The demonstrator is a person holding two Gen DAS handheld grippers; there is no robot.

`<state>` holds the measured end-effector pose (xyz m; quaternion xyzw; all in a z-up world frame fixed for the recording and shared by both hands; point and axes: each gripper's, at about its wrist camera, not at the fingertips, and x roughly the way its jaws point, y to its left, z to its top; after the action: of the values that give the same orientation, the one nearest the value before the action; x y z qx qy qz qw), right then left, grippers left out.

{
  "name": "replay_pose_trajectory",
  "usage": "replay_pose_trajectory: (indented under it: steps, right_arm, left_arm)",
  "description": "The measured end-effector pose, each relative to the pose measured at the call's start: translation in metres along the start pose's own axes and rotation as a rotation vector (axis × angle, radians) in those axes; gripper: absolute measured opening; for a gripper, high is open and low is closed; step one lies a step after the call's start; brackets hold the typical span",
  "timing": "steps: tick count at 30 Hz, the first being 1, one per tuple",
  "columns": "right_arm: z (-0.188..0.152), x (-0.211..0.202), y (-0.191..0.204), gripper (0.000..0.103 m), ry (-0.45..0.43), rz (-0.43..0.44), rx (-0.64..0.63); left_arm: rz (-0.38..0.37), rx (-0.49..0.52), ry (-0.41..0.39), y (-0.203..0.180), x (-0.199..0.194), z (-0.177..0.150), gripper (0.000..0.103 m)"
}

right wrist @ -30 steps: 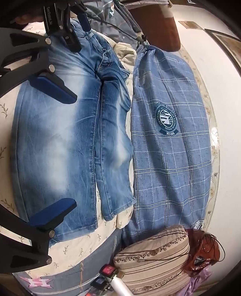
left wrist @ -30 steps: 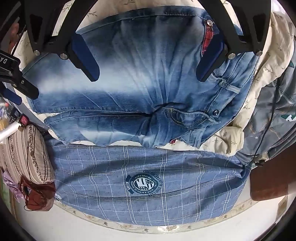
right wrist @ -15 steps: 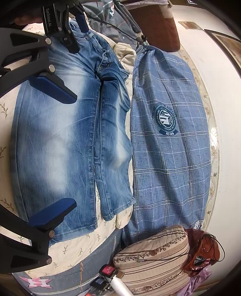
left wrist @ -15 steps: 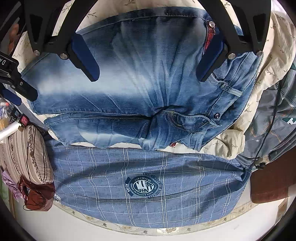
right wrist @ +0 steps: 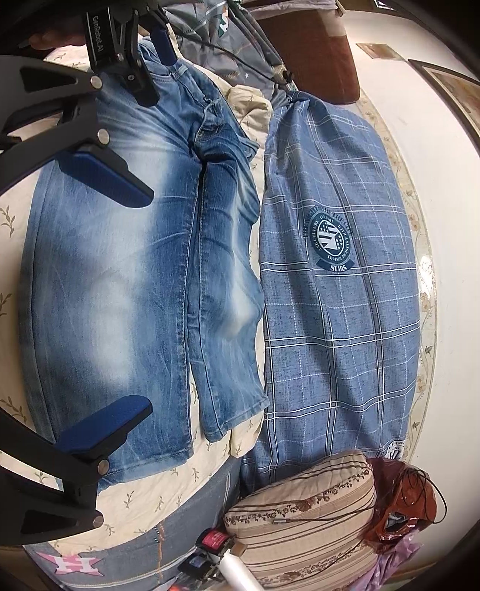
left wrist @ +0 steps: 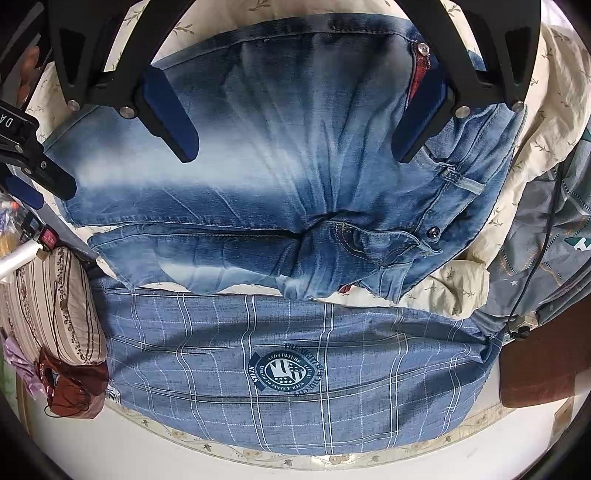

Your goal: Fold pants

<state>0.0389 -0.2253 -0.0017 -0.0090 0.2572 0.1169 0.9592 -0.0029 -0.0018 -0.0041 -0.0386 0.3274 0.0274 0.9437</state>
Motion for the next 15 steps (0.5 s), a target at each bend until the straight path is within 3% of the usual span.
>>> replay_pose_trajectory:
  steps: [15]
  right_arm:
    - [-0.0001, 0.0015, 0.0016, 0.103, 0.009, -0.003, -0.006]
  left_arm:
    - [0.0, -0.005, -0.002, -0.0015, -0.0002, -0.0004, 0.103]
